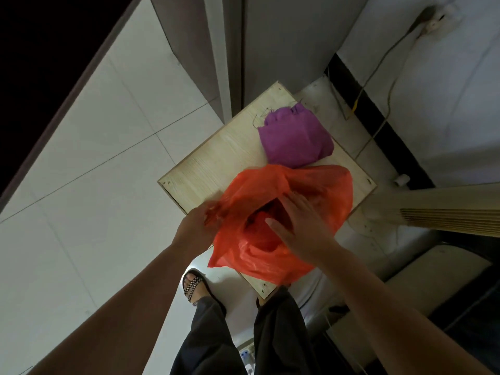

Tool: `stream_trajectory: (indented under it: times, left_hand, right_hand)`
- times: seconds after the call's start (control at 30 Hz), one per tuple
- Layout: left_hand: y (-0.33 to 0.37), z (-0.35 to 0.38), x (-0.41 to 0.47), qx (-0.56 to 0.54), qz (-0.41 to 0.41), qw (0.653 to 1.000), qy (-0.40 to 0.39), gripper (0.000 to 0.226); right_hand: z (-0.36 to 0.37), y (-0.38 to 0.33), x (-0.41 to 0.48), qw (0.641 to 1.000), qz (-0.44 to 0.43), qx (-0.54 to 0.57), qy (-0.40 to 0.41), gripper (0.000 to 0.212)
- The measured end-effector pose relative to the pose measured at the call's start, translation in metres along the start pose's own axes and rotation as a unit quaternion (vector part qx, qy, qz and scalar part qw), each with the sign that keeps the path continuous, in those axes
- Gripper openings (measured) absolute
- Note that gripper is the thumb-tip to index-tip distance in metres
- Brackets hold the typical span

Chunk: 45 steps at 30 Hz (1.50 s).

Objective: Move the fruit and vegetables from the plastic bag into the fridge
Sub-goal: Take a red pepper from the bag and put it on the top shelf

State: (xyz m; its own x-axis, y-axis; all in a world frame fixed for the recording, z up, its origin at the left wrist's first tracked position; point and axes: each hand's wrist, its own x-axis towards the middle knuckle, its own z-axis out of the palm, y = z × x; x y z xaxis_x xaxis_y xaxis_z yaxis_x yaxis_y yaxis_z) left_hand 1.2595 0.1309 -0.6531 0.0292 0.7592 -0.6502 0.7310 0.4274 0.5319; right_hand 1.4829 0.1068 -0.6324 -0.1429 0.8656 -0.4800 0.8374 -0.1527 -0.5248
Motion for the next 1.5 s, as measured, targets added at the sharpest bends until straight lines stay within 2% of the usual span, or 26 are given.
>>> stream_trajectory:
  times: [0.13,0.3,0.4,0.53,0.63,0.7,0.87,0.97,1.1,1.27,1.37,1.5]
  left_hand:
    - [-0.002,-0.010,-0.002,-0.017,0.007,1.000,0.023,0.047]
    - [0.028,-0.025,-0.032,-0.043,0.121,0.990,0.053,0.042]
    - [0.049,-0.023,-0.053,-0.056,0.191,0.979,0.039,0.035]
    - [0.062,-0.007,-0.066,-0.013,0.279,0.960,-0.019,0.033]
    - [0.058,0.005,-0.064,0.027,0.281,0.958,-0.048,0.037]
    - [0.053,0.009,-0.060,0.051,0.290,0.955,-0.044,0.041]
    - [0.045,0.002,-0.051,0.050,0.299,0.953,0.022,0.047]
    - [0.046,0.001,-0.043,0.091,0.300,0.950,0.000,0.056]
    - [0.041,0.010,-0.027,0.187,0.287,0.936,-0.081,0.070]
    - [0.033,0.009,-0.021,0.130,0.264,0.955,-0.040,0.065]
    - [0.035,0.001,-0.028,0.118,0.290,0.949,-0.018,0.064]
    - [0.036,-0.011,-0.039,0.108,0.278,0.955,0.002,0.071]
  right_hand:
    - [-0.007,0.012,-0.002,1.000,-0.006,-0.004,0.009,0.082]
    - [-0.017,0.027,-0.025,1.000,0.011,0.004,0.023,0.080]
    - [-0.022,0.034,-0.043,0.999,0.010,0.003,0.035,0.077]
    - [-0.020,0.021,-0.066,0.993,-0.041,0.038,0.105,0.063]
    - [-0.004,0.012,-0.079,0.994,-0.057,0.041,0.081,0.061]
    - [0.008,0.018,-0.081,0.997,-0.011,0.038,0.059,0.067]
    - [0.013,0.058,-0.084,0.997,0.055,-0.005,0.057,0.094]
    - [0.018,0.079,-0.089,0.992,0.105,0.067,0.009,0.079]
    - [0.011,0.062,-0.091,0.986,0.071,0.121,0.090,0.061]
    - [-0.002,0.013,-0.077,0.974,0.030,0.127,0.187,0.065]
    - [0.003,-0.001,-0.050,0.973,0.000,0.137,0.186,0.066]
    - [0.008,0.005,-0.020,0.985,0.023,0.106,0.131,0.078]
